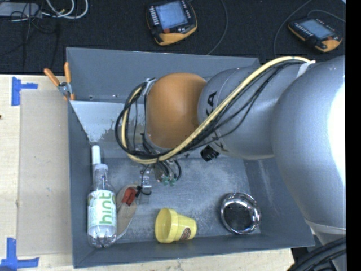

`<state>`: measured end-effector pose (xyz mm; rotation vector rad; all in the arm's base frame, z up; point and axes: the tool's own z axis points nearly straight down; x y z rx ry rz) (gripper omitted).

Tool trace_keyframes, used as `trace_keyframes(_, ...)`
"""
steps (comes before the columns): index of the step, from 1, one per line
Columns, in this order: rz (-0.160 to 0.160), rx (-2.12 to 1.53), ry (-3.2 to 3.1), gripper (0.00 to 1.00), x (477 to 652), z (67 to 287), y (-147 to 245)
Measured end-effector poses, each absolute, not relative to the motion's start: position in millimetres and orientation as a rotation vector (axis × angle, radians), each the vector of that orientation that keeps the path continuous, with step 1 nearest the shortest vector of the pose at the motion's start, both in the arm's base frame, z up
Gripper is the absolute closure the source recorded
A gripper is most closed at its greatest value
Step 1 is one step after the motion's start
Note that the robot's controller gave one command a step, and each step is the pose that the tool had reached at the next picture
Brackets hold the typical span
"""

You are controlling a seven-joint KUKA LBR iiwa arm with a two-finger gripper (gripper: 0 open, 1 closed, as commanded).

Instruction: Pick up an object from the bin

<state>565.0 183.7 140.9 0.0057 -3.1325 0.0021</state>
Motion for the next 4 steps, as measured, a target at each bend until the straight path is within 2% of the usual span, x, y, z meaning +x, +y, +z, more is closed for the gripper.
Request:
trace_keyframes(2, 0.0, -0.003, -3.139, 0.0, 566.8, 145.7, 182.4)
trace_keyframes(3, -0.001, 0.325, -3.128, 0.0, 594.2, 223.9, 187.1)
trace_keyframes(4, 0.002, 0.659, -3.067, 0.0, 530.7, 103.5, 230.4)
